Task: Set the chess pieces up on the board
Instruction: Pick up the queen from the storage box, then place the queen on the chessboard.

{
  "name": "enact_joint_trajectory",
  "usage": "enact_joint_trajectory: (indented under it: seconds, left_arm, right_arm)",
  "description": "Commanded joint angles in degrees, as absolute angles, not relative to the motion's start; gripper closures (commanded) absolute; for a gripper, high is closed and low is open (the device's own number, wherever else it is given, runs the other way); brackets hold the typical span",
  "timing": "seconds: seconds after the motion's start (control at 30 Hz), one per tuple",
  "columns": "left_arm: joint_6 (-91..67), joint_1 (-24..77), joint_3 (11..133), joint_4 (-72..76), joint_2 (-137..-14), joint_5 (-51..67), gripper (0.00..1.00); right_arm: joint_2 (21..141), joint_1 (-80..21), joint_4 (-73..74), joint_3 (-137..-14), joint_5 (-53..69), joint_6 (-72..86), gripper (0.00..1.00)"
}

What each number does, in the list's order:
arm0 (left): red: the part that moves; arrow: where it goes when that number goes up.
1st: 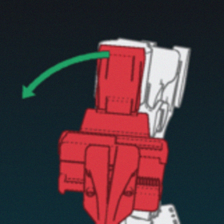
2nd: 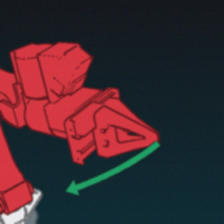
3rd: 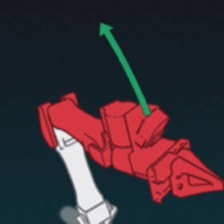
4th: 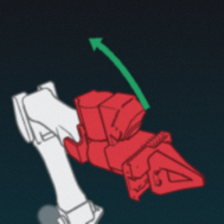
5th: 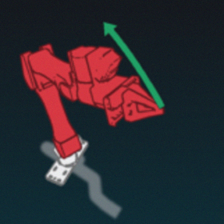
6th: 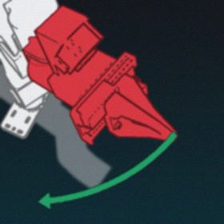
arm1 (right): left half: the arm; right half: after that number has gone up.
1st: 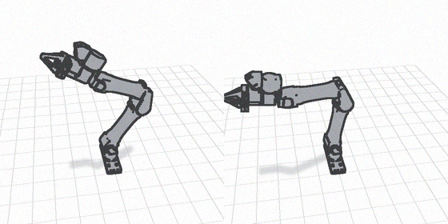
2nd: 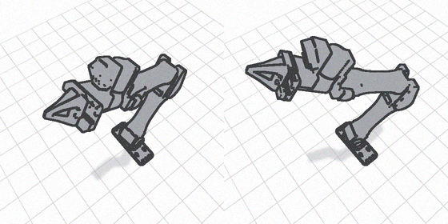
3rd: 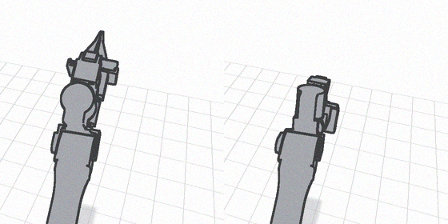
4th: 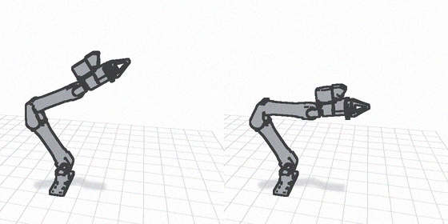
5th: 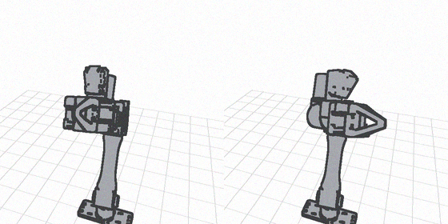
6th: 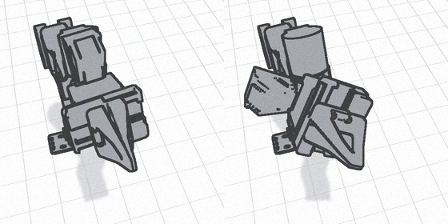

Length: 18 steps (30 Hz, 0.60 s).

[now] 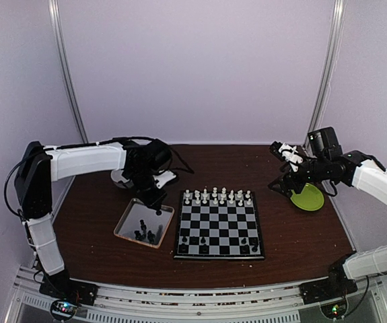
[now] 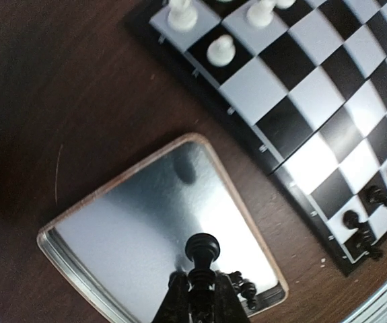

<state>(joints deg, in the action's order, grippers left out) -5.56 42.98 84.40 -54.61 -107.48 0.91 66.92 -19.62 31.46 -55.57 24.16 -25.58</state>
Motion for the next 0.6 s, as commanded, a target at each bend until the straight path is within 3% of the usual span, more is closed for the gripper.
enact_joint_trajectory:
  seconds: [0.0, 0.3, 0.57]
  left_arm:
    - [-6.08, 45.94, 91.73, -55.10, -108.14, 5.68, 0.93]
    - [-4.22, 54.03, 101.47, -55.11, -114.98, 12.66, 0.93]
    - [-4.63, 57.11, 105.17, -55.19, -120.87, 10.75, 0.93]
  right_arm:
    - [67.32, -19.91, 30.41, -55.19, 23.62, -26.02, 0.18]
    - [67.50, -19.93, 30.42, -55.19, 23.65, -26.13, 0.18]
    - [67.62, -19.86, 30.15, -55.01, 22.99, -26.15, 0.18]
